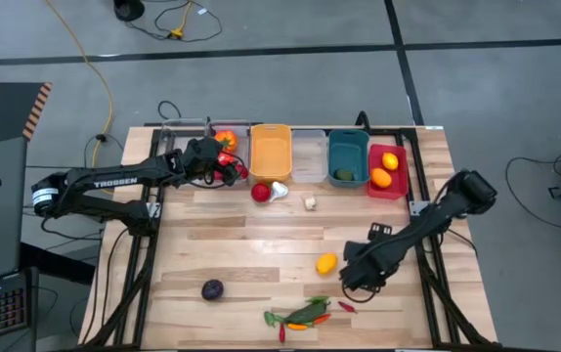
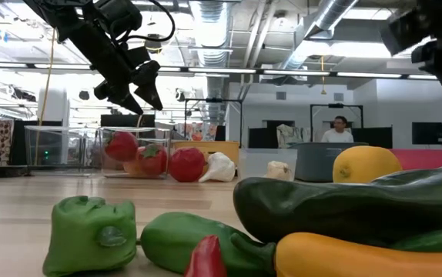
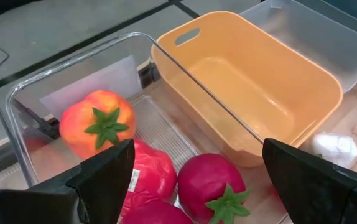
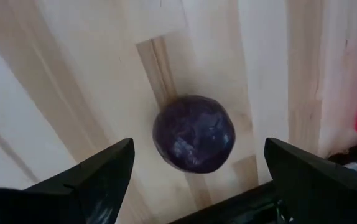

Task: Sort produce into baskets
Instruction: Put the plum into the white bin

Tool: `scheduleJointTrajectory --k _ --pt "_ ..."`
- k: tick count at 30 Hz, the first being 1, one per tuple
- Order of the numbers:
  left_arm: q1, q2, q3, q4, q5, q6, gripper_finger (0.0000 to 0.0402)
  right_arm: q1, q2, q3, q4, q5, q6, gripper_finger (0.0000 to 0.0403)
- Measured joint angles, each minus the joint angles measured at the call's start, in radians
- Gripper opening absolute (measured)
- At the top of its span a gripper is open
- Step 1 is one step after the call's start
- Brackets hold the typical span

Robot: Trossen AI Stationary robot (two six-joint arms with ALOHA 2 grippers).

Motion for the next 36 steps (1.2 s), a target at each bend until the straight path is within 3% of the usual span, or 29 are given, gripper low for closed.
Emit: scheduleJointTrajectory --k 17,23,36 --pt "0.000 0.000 0.000 0.000 0.005 0.000 0.0341 -0.076 0.051 -0.020 -0.056 -0.099 -0.085 0.0384" --pt "0.000 0.000 0.000 0.000 0.006 0.000 0.0341 -0.077 0.050 -0.020 -0.055 -0.027 -0.123 0.0384" --pt "0.000 0.000 0.000 0.000 0.006 0.000 0.0341 -0.077 0.049 -0.020 -0.051 -0.027 -0.092 0.0396"
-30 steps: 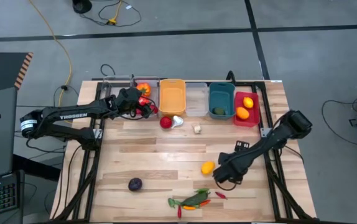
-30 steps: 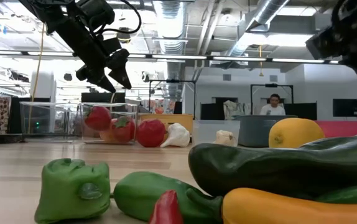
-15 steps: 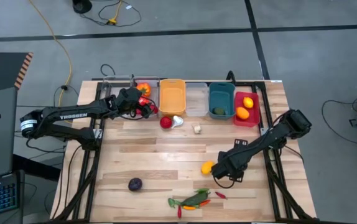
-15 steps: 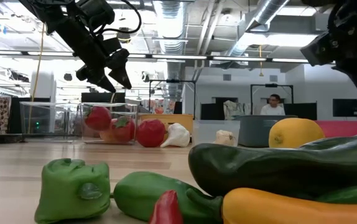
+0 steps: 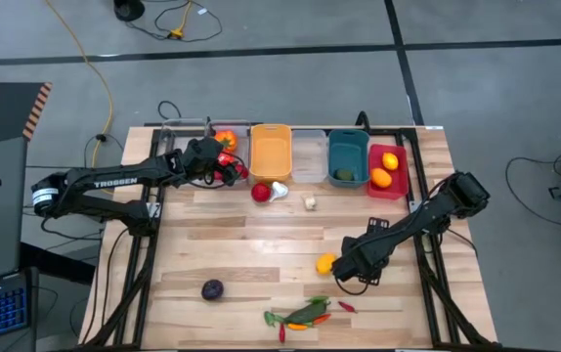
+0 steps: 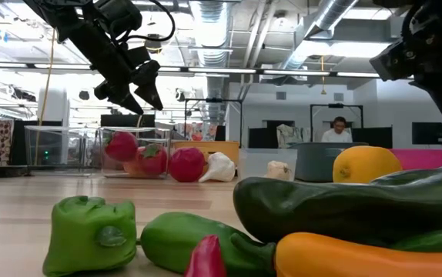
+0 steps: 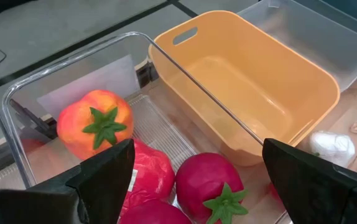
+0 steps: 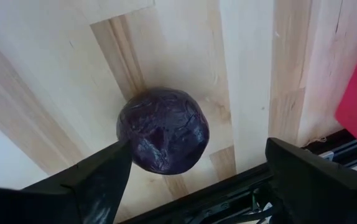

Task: Sort produce into baskets
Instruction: Put the plum into the white bin

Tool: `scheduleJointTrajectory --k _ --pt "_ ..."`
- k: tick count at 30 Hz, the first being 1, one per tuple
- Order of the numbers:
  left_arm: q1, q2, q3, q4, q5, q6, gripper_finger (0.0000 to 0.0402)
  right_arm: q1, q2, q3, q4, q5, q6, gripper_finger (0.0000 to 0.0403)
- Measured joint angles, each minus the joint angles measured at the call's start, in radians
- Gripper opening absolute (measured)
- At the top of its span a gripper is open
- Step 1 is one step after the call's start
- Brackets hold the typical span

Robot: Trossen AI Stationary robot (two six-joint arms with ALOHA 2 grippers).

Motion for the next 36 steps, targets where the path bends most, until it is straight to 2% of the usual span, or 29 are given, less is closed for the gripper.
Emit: scheduleJointTrajectory --k 12,19,26,36 --pt "0.000 0.000 0.000 0.000 0.000 0.000 0.0341 0.000 0.000 0.000 -0.007 0.002 -0.009 0.0394" --pt "0.000 0.000 0.000 0.000 0.000 -0.008 0.0341 -0.003 -0.039 -0.003 -0.171 0.063 0.001 0.0394" --pt "0.000 0.000 0.000 0.000 0.000 -0.009 0.0341 -0.035 -0.247 -0.145 0.087 -0.020 0.007 0.0394" --pt "0.000 0.000 0.000 0.000 0.000 -0.010 0.0341 -0.045 -0.489 -0.353 0.280 -0.024 0.138 0.0394"
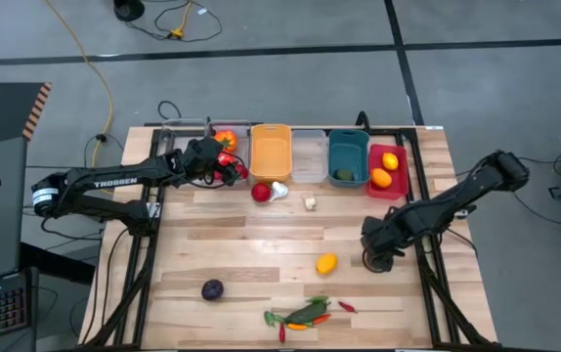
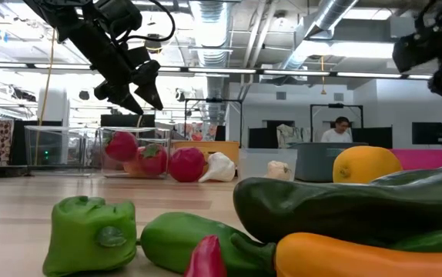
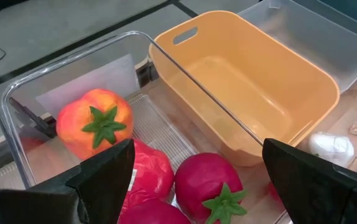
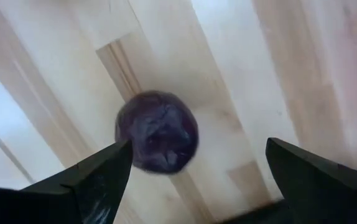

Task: Sort produce into baskets
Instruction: Put the plum into the white bin

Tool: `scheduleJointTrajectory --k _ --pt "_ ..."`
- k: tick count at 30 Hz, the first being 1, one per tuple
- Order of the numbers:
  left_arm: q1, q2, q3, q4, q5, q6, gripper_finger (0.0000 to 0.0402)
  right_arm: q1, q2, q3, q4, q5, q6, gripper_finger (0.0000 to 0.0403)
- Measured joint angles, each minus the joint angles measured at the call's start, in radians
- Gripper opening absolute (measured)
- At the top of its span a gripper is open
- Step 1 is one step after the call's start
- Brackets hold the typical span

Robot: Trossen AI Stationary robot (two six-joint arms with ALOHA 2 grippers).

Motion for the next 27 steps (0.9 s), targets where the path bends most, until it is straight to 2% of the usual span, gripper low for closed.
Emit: scheduleJointTrajectory --k 4,13,27 --pt "0.000 0.000 0.000 0.000 0.000 0.004 0.0341 0.000 -0.024 -0.049 0.040 -0.006 0.061 0.0393" --pt "0.000 0.000 0.000 0.000 0.000 0.009 0.0341 0.016 -0.019 -0.054 0.113 -0.049 0.065 0.0393" --pt "0.000 0.000 0.000 0.000 0.000 0.009 0.0341 0.054 0.127 -0.054 0.110 -0.048 0.065 0.0393"
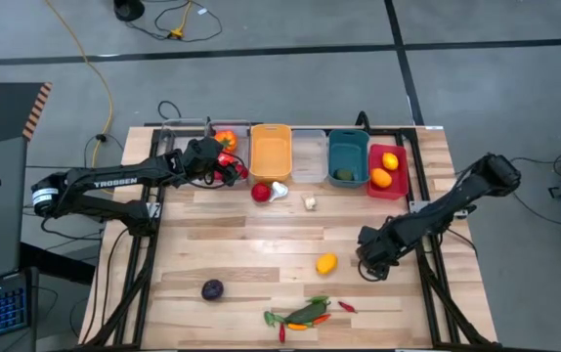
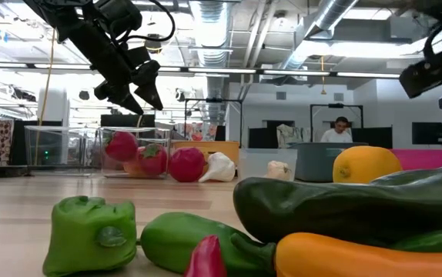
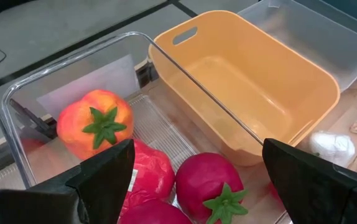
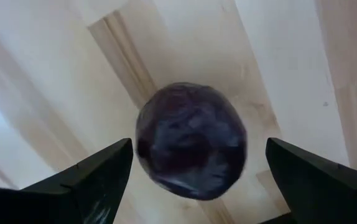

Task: Sort produce into baskets
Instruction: Put the plum into the white bin

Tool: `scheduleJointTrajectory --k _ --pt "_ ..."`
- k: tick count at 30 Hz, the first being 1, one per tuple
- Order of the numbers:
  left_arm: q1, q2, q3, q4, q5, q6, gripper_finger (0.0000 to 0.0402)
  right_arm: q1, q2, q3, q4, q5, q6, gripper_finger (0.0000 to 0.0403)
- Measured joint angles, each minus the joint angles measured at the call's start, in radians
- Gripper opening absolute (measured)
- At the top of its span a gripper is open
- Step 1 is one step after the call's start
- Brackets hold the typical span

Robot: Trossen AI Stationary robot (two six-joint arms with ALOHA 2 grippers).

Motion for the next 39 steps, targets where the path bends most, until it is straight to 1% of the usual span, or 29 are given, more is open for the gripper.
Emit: scheduleJointTrajectory --k 8,11,14,17,19,22,26,29,33,36,39 --pt "0.000 0.000 0.000 0.000 0.000 -0.001 0.0341 0.000 0.097 0.000 -0.002 0.000 -0.002 0.0387" --pt "0.000 0.000 0.000 0.000 0.000 -0.001 0.0341 0.000 0.127 0.002 -0.002 -0.002 -0.023 0.0371" --pt "0.000 0.000 0.000 0.000 0.000 -0.001 0.0341 0.000 0.145 0.004 -0.002 -0.002 -0.031 0.0346" --pt "0.000 0.000 0.000 0.000 0.000 -0.001 0.0341 0.000 0.145 0.004 0.000 -0.004 -0.043 0.0321" --pt "0.000 0.000 0.000 0.002 0.002 -0.002 0.0341 -0.004 0.138 0.003 0.000 -0.004 -0.043 0.0313" --pt "0.000 0.000 0.000 0.005 0.026 -0.004 0.0341 -0.018 0.120 0.019 0.011 -0.003 -0.047 0.0312" --pt "0.000 0.000 0.000 0.021 0.077 0.000 0.0341 -0.062 0.082 0.073 0.024 0.004 -0.086 0.0314" --pt "0.000 0.000 0.000 0.044 0.127 0.026 0.0341 -0.103 0.060 0.124 0.056 0.080 -0.141 0.0314" --pt "-0.001 0.000 0.000 0.104 0.212 0.046 0.0341 -0.174 0.050 0.162 0.128 0.259 -0.231 0.0314" --pt "-0.001 0.000 0.000 0.153 0.282 0.062 0.0341 -0.242 0.055 0.166 0.250 0.371 -0.319 0.0315" --pt "-0.006 0.000 0.000 0.206 0.327 0.065 0.0341 -0.324 0.074 0.166 0.373 0.440 -0.411 0.0315"
